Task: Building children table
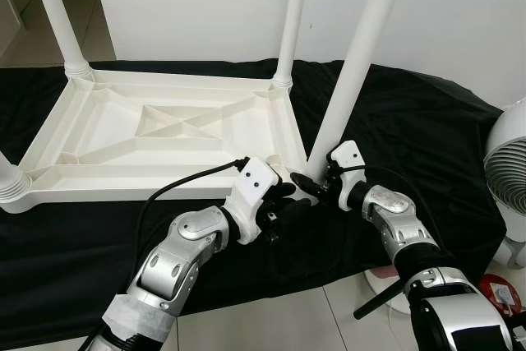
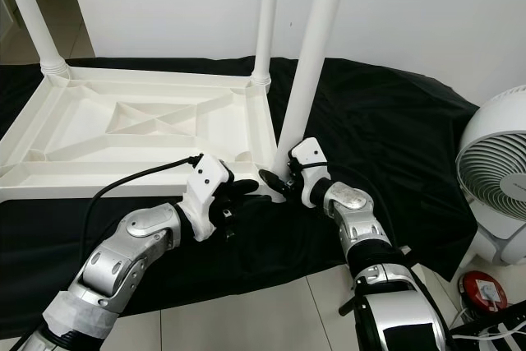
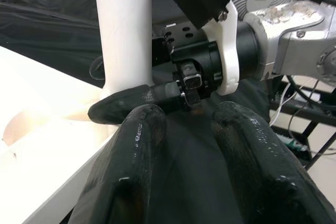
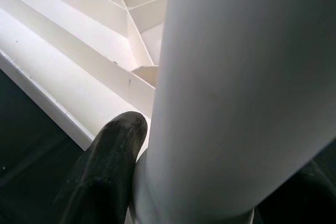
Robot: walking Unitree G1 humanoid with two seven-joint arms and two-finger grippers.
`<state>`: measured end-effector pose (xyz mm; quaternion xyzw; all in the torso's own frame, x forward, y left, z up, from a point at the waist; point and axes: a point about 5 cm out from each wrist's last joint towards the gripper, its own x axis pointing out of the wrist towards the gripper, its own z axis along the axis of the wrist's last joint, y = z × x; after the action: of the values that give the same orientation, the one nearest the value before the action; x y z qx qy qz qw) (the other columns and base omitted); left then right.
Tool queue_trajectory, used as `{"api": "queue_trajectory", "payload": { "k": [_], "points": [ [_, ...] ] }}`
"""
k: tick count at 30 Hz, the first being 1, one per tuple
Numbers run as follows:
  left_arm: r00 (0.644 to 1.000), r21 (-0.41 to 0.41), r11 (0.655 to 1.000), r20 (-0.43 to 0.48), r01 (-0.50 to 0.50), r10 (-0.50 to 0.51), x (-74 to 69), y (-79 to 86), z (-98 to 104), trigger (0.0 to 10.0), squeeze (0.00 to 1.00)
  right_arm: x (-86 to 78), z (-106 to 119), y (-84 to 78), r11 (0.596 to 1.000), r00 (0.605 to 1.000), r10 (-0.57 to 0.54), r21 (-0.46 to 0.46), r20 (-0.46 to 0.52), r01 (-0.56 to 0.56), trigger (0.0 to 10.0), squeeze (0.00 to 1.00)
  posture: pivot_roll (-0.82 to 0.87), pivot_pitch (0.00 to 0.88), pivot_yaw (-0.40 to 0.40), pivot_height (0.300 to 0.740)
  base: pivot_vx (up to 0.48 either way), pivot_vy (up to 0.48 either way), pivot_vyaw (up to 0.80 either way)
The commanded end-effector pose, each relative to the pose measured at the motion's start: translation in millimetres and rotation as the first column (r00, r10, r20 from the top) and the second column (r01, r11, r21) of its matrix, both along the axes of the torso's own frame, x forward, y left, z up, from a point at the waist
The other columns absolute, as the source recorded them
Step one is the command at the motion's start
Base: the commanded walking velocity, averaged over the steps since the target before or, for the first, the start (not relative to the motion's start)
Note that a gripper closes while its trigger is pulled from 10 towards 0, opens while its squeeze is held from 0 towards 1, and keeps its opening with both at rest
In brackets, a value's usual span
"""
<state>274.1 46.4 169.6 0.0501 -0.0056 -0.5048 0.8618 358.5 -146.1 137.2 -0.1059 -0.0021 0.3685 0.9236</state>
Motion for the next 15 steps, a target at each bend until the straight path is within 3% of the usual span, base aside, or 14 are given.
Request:
{"api": "queue_trajectory", "payload": {
  "k": [1,15],
  "points": [
    [1.0,0.01,1.0,0.012,-0.019,0.018,-0.5,-1.9,-3.3,10.0,0.0,-2.6,-7.2,4.2,0.997,0.999,-0.035,0.063,-0.021,0.037,10.0,0.0,0.06,0.036,-0.089,0.74,0.0,0.0,0.0],
    [0.998,-0.013,0.998,0.037,-0.059,0.059,3.6,-1.0,-1.7,10.0,0.0,-4.9,-7.3,11.5,0.952,0.967,-0.255,0.173,0.004,0.251,10.0,0.0,0.05,0.045,-0.082,0.74,0.0,0.0,0.0]
  ]
}}
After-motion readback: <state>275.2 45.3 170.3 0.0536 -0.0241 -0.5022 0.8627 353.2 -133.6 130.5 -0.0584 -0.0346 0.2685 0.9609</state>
